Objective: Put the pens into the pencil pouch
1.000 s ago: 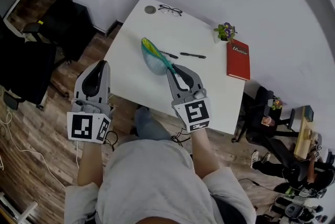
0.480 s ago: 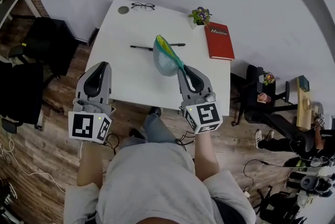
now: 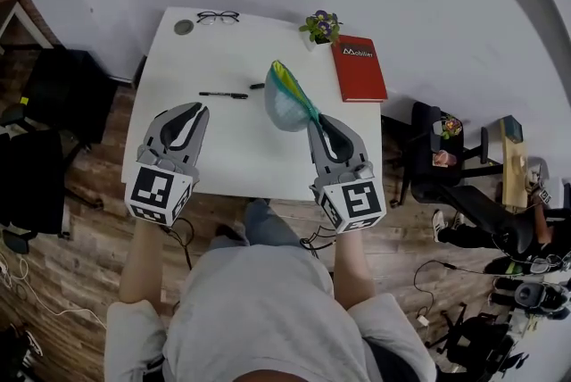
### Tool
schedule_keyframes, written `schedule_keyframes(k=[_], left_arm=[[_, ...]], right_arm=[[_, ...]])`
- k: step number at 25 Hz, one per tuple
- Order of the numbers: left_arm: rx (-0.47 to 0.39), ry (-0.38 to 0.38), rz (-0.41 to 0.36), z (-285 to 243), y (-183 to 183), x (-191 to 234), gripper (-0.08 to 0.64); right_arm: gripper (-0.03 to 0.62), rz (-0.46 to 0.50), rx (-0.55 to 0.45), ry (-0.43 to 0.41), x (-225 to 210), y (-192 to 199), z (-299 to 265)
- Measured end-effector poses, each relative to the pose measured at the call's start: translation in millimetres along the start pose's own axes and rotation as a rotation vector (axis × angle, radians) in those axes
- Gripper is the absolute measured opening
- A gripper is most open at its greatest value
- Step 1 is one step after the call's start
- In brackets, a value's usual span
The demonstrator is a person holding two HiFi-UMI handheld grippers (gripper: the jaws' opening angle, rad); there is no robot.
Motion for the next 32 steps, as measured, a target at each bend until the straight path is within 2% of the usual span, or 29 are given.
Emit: schedule_keyframes(k=[7, 9, 14, 18, 23, 25, 32], left_arm=[[0.199, 0.225, -0.156, -85, 28, -4, 0.043], [0.277, 0.294, -0.201, -108, 44, -6, 0.11], [0.493, 0.45, -0.377, -156, 86, -12, 0.118], [0.623, 0.555, -0.474, -187, 109, -14, 0.12], [0.77, 0.692, -0.644, -220, 135, -24, 0.12], [0.814, 0.722, -0.665, -232, 145, -25, 0.12], [0.949, 0.804, -0.643, -252, 170, -23, 0.12]], right_arm=[[0.057, -0.003, -0.01, -0.051, -37, -3, -21], [0.058, -0.009, -0.011, -0.075, -45, -3, -28], [0.058, -0.009, 0.002, -0.138, -62, 3, -46], [0.057, -0.012, 0.009, -0.178, -72, 6, -55], [0.058, -0.003, 0.0, -0.206, -85, 10, -63], [0.058, 0.002, -0.002, -0.214, -89, 12, -66], [0.058, -0.007, 0.02, -0.222, -105, 21, -73]])
Point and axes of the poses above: the fingertips, and each gripper's own axes: z backward along the fingers, x to its left, y out of its underside, the point moved 8 cm from there along z, backward along the fingers, and after that the axes turned 6 degrees about -z, right-handed, at the moved point
